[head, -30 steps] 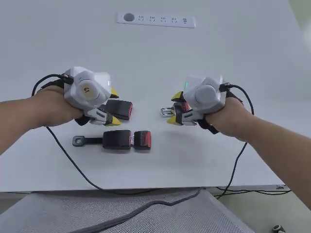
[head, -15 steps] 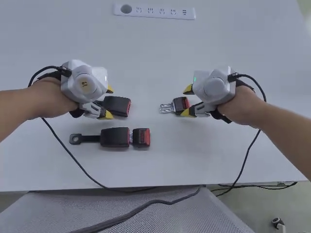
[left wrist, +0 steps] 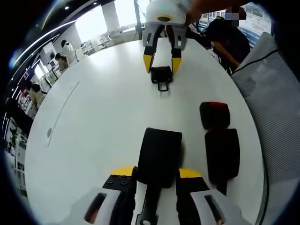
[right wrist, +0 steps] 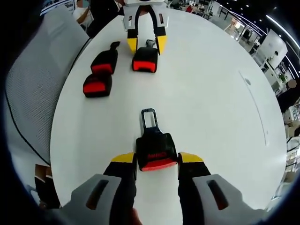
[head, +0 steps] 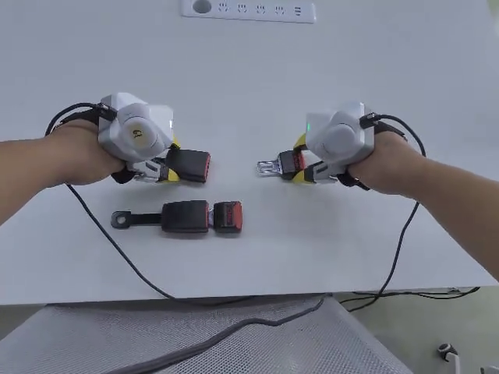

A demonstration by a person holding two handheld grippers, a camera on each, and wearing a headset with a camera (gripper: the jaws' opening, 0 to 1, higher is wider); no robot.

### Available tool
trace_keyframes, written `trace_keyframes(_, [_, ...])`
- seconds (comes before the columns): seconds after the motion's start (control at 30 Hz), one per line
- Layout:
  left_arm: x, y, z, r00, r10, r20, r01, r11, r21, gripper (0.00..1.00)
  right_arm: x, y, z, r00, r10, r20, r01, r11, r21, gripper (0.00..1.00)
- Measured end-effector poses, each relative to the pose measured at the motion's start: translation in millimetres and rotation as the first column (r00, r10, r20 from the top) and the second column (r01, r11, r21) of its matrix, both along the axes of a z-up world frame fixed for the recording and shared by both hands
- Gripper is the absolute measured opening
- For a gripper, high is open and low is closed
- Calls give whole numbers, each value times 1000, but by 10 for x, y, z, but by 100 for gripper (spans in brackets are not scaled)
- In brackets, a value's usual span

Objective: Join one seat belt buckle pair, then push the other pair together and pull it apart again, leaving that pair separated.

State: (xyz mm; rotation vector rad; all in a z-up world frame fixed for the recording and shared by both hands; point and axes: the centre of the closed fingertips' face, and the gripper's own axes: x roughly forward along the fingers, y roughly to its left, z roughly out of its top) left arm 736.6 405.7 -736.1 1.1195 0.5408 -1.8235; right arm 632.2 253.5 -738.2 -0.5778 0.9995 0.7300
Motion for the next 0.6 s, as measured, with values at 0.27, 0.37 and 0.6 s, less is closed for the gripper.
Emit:
trace_keyframes(0.27, [18, 33, -33, 1000, -7, 22, 7, 1000, -1, 32, 15, 15, -2, 1000, -13, 4, 12, 1000, 11, 32])
trace_keyframes(0.37, [10, 41, -41, 1000, -14, 25, 14, 1000, -2, 32, 41, 17, -5, 1000, -23, -1, 23, 999, 31, 32])
trace_keyframes(0.6, [4, 42, -43, 1000, -18, 22, 19, 1000, -2, 32, 52, 28, -8, 1000, -26, -1, 26, 999, 37, 32])
